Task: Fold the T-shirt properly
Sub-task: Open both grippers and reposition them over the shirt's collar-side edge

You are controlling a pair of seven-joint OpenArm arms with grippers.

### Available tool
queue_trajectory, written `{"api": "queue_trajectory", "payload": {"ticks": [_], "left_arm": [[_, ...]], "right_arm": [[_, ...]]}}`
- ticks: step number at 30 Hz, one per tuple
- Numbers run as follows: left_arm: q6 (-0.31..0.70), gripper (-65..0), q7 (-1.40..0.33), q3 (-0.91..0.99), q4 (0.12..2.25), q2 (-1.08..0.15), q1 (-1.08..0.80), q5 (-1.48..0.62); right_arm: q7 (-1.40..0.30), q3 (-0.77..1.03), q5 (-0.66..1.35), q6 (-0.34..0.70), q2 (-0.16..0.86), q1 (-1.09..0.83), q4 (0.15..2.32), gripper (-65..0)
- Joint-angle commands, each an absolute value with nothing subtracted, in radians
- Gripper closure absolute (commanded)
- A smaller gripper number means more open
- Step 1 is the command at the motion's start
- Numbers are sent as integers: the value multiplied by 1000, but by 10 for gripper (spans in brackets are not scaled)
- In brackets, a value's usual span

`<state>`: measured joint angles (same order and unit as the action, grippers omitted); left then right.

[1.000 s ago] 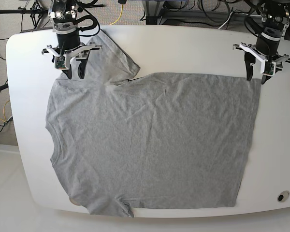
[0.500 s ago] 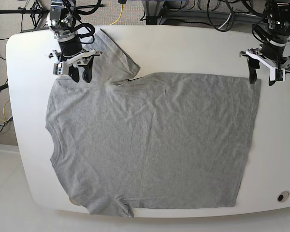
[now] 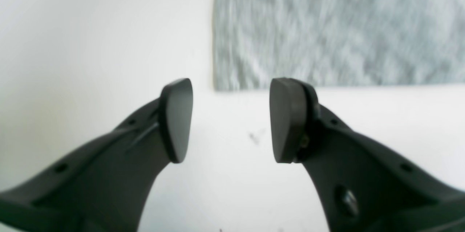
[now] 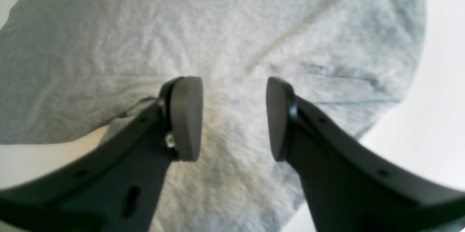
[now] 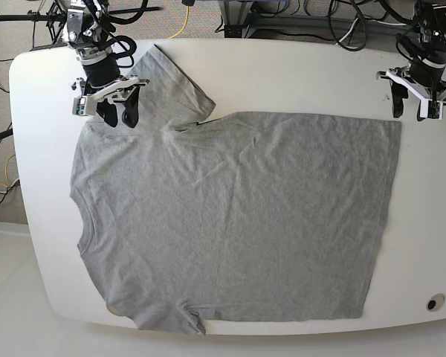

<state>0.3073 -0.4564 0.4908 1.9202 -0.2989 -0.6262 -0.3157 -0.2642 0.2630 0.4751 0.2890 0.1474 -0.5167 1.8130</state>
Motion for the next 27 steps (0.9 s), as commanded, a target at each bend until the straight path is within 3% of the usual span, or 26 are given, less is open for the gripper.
{"api": "queue_trajectory", "payload": {"ticks": [1, 8, 18, 27], "left_arm": [[313, -293, -434, 500, 1931, -308, -628, -328], [316, -310, -413, 520, 1931, -284, -636, -337], [351, -324, -384, 552, 1933, -236, -656, -324], [353, -337, -372, 496, 1955, -252, -675, -328]], "right_arm": [[-238, 275, 487, 289, 156, -523, 1831, -270], [-305, 394, 587, 280, 133, -547, 1806, -271], [-604, 595, 827, 336, 85, -574, 1828, -321], [-549, 576, 754, 312, 85, -606, 1792, -333]]}}
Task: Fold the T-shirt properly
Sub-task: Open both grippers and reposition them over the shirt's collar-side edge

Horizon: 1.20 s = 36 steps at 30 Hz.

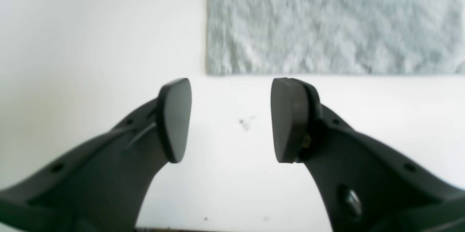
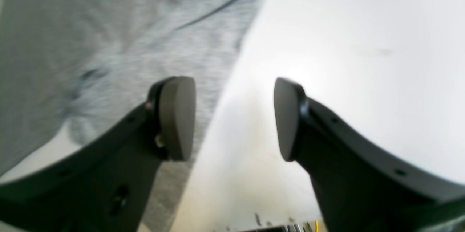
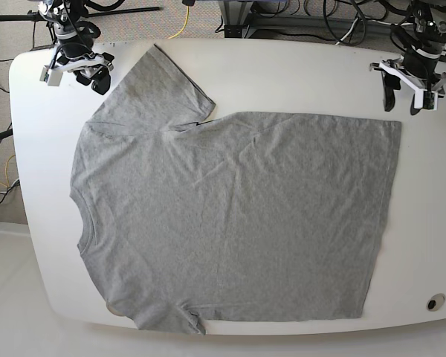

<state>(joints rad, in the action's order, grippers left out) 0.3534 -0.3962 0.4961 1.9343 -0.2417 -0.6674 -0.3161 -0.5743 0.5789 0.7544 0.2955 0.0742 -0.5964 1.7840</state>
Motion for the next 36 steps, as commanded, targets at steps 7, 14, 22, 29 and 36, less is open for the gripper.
{"api": "queue_trajectory", "payload": {"ticks": [7, 14, 22, 29, 36], "left_arm": [[353, -328, -391, 499, 1940, -251, -660, -334], [354, -326, -398, 508, 1936, -250, -649, -338], [358, -324, -416, 536, 1924, -246, -643, -359], [354, -327, -422, 563, 1925, -240, -638, -382], [354, -327, -429, 570, 1927, -239, -631, -400]], "right_arm": [[-521, 581, 724, 381, 89, -594, 1765, -326], [-527, 589, 732, 419, 90, -581, 1735, -325], [-536, 587, 747, 419, 84, -576, 1736, -330], [-571, 580, 784, 404, 85, -541, 1725, -333], [-592, 569, 803, 391, 85, -517, 1703, -334]]}}
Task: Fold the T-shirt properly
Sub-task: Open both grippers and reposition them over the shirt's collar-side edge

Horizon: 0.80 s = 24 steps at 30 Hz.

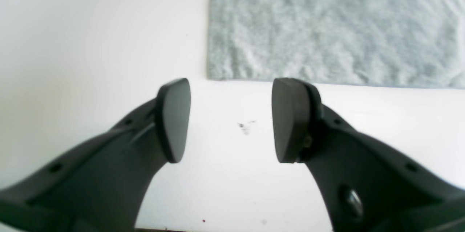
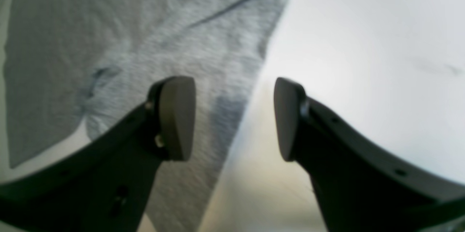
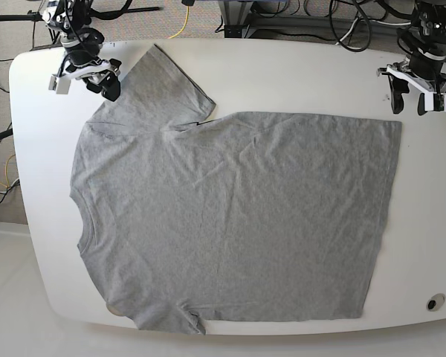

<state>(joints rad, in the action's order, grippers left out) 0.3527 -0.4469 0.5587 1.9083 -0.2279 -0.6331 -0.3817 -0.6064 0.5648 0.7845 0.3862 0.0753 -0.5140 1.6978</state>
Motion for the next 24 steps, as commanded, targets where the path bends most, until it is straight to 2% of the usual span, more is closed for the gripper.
{"api": "queue_trajectory", "payload": {"ticks": [1, 24], "left_arm": [[354, -327, -430, 572, 1927, -239, -629, -404], [365, -326, -453, 572, 1909, -237, -591, -445]], "right_arm": [[-592, 568, 804, 388, 85, -515, 1699, -334], [-605, 540, 774, 396, 66, -502, 1654, -333]]}}
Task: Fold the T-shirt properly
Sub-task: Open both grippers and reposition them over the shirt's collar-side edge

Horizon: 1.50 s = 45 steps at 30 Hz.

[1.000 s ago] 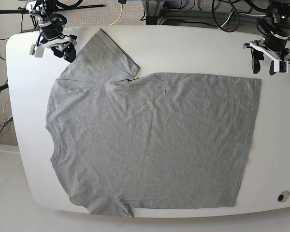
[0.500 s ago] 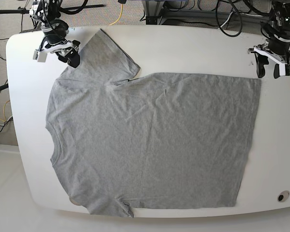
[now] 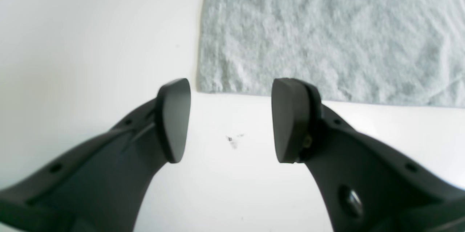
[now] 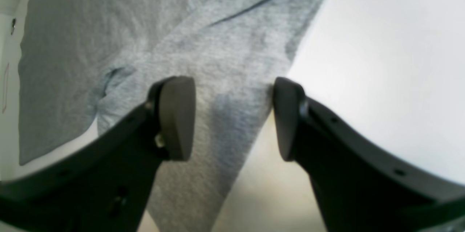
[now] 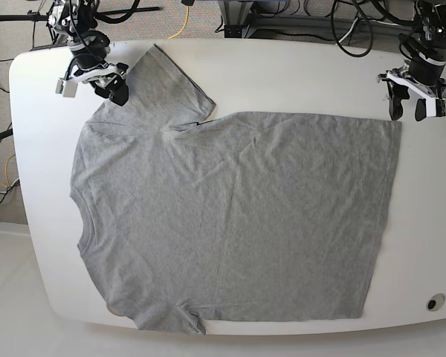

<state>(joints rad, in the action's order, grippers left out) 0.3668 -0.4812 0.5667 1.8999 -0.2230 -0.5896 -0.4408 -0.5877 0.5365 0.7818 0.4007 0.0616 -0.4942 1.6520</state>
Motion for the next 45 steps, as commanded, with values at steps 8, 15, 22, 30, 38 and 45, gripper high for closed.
{"api": "queue_trajectory", "payload": {"ticks": [8, 15, 22, 30, 38, 45], "left_arm": [[362, -326, -449, 573, 1903, -238, -593, -438], [363, -325, -453, 574, 1910, -240, -596, -442], [365, -326, -452, 574, 1906, -244, -588, -448], [369, -327, -460, 577, 1898, -248, -577, -453], [374, -329, -484, 582, 1878, -249, -548, -451], [370, -343, -507, 603, 1825, -246, -521, -459]], "right_arm": [[-609, 541, 771, 392, 64, -502, 1655, -331], [-612, 535, 775, 394, 64, -501, 1651, -332], [-616, 500, 766, 395, 61, -503, 1641, -269], [-620, 475, 760, 400, 62, -500, 1633, -30], [-628, 474, 754, 403, 60, -499, 1632, 0], [-640, 477, 752, 402, 63, -497, 1632, 0]]}}
